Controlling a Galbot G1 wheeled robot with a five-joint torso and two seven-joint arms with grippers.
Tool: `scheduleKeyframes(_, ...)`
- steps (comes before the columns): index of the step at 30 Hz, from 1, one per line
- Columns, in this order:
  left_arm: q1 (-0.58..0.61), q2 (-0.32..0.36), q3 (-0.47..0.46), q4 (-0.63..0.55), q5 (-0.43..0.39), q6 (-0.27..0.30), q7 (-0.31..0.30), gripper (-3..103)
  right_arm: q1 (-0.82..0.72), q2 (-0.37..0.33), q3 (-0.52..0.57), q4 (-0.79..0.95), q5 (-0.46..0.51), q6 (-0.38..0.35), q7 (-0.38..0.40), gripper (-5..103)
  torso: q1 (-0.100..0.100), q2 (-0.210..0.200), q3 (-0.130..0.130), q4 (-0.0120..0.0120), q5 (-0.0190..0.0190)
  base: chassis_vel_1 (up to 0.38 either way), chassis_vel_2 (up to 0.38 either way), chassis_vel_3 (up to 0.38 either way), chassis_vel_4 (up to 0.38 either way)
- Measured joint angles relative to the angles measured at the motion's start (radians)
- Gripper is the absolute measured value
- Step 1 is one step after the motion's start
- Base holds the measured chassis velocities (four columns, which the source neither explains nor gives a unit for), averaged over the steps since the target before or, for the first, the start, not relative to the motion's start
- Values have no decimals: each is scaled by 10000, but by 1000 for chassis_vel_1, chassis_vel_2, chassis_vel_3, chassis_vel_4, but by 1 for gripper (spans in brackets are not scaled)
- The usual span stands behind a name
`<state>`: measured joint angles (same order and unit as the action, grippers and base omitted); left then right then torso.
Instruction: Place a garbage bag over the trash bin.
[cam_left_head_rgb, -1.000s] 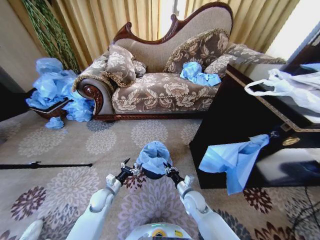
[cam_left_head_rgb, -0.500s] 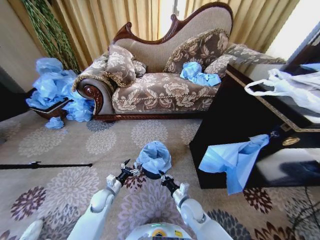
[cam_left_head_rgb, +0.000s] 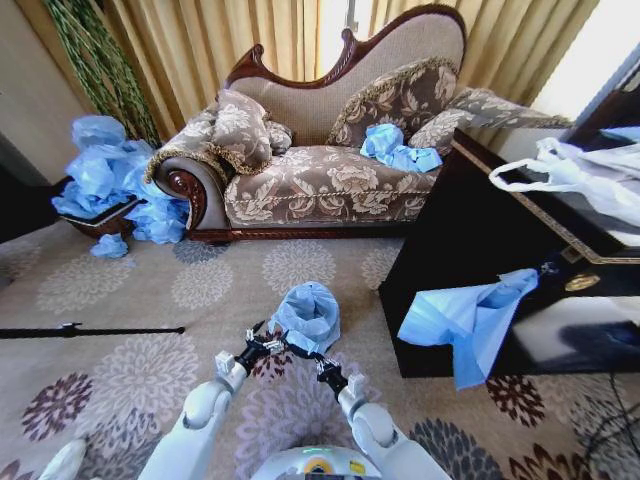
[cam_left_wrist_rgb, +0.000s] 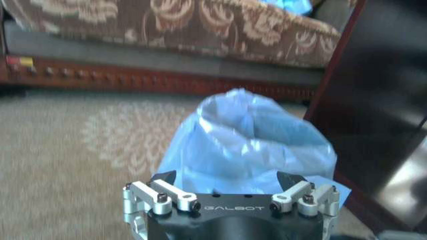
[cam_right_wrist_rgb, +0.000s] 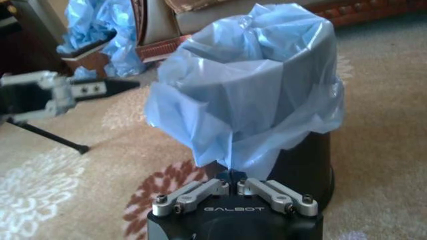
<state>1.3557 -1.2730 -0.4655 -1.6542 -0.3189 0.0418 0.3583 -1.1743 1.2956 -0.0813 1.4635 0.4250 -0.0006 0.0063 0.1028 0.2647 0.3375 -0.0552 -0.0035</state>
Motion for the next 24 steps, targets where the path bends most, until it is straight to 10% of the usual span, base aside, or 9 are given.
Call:
scheduleKeyframes(9,-87,-236,311,697,24,215,133,100,291,334,48,-569,-135,125,0,0,-1,0,0,0,1,0,0,0,0)
scheduleKeyframes(24,-483,-539,837,679,-2715,1799,-526,100,-8,361,-18,-384,-506,215,-120,0,0,2,0,-1,1,0,0,0,0)
